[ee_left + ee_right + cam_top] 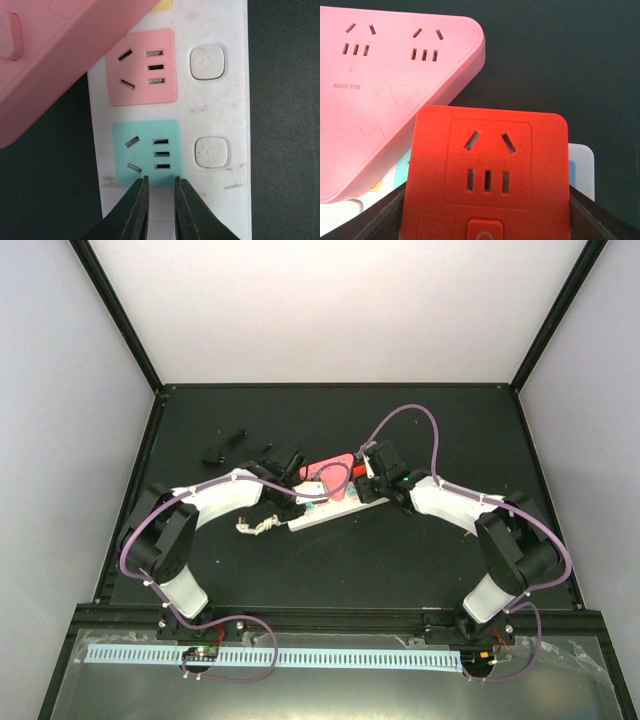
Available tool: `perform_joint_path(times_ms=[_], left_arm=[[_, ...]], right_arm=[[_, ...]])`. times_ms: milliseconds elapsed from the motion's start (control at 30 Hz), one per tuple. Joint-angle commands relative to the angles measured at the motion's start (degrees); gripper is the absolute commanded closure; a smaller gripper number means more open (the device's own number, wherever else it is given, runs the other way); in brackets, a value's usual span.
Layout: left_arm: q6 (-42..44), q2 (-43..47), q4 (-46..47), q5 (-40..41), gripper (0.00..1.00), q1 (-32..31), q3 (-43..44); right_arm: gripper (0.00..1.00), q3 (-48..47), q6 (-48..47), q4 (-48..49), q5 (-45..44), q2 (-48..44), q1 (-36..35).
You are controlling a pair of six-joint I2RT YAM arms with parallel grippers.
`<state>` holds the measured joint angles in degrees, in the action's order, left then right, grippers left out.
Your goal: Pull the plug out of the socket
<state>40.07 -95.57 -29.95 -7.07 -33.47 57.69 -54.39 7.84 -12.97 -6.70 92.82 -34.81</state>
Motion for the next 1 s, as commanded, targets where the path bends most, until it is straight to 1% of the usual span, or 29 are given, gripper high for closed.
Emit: perform_joint_path(times_ms=[0, 200, 367, 467, 567, 733, 967], left_arm=[[0.20, -2.69, -2.21, 1.46, 0.85, -0.50, 0.14], [-0.08, -3.26, -2.13, 1.14, 0.85, -0.60, 0.14], [-0.08, -3.40, -2.21, 1.12, 0.85, -0.60, 0.10], [-0.13, -3.59, -2.30, 1.02, 0.85, -0.61, 0.06], [-0.17, -3.75, -2.30, 1.02, 0.85, -0.61, 0.14], [-0.09, -3.82, -2.54, 1.05, 0.85, -0.57, 0.30], [-0.17, -4.48, -2.71, 0.84, 0.85, -0.70, 0.78]], right_arm=[[0.47, -0.72, -1.49, 3.32, -4.76, -3.08, -1.37], [0.53, -0.92, -0.66, 2.96, -3.06, -3.08, -1.64], [0.55, -0.93, -0.37, 3.59, -2.76, -4.22, -1.57], [0.61, -0.43, -0.32, 4.36, -1.38, -5.45, -1.54], [0.65, -1.17, -0.21, 4.15, -1.93, -5.30, -1.52], [0.66, -2.38, 0.00, 2.70, -2.15, -4.26, -1.47], [0.69, -2.16, -2.41, 2.35, -4.49, -3.90, -1.86]])
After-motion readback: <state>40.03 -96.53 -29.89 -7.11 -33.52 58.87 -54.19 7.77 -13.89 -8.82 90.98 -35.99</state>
